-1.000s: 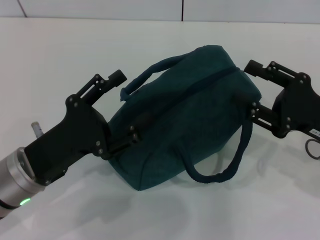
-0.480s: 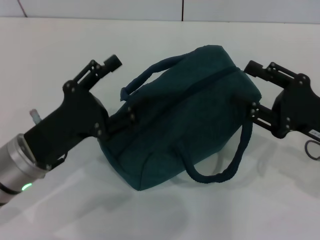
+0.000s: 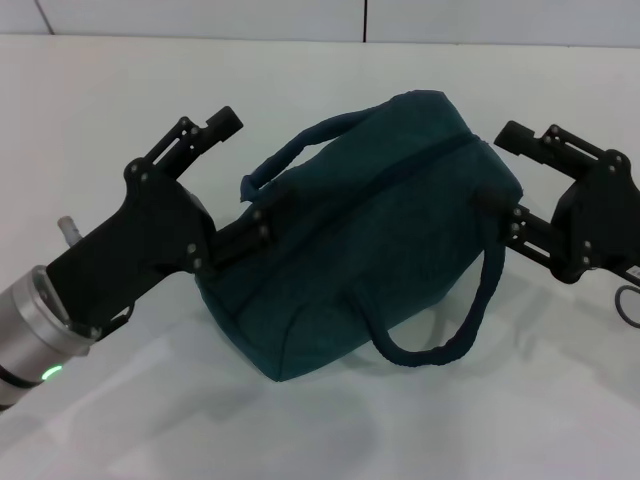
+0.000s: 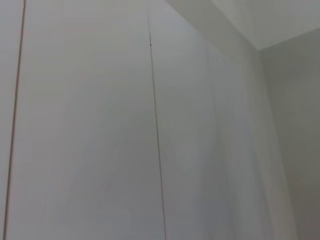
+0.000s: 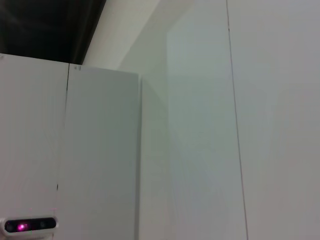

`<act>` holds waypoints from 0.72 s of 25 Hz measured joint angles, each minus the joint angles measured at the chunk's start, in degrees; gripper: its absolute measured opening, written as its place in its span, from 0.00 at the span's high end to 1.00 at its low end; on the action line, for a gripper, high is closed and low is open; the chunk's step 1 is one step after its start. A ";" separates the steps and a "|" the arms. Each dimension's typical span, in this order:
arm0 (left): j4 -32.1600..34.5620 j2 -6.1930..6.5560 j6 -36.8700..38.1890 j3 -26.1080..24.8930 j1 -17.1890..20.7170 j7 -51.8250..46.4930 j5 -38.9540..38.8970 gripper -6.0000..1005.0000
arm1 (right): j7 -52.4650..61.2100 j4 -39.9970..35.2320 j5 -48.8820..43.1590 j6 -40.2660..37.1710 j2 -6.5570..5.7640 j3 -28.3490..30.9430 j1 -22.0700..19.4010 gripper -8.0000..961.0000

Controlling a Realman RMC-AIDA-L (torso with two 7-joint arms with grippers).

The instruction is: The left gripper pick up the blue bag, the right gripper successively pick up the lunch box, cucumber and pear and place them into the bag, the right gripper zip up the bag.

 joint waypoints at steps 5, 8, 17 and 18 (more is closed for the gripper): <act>0.02 -0.06 0.26 -0.08 0.30 0.09 0.01 0.17 | -0.02 0.00 0.13 -0.12 0.07 0.00 0.05 0.37; 0.03 -0.07 0.32 -0.10 0.37 0.15 0.01 0.17 | -0.06 0.00 0.34 -0.15 0.07 0.00 0.03 0.37; -0.36 -0.29 0.39 -0.10 0.58 1.51 0.01 0.17 | -0.20 -0.01 0.59 -0.22 0.08 0.00 -0.09 0.37; -0.37 -0.31 0.41 -0.10 0.62 1.61 0.01 0.17 | -0.21 -0.01 0.61 -0.25 0.08 0.00 -0.10 0.37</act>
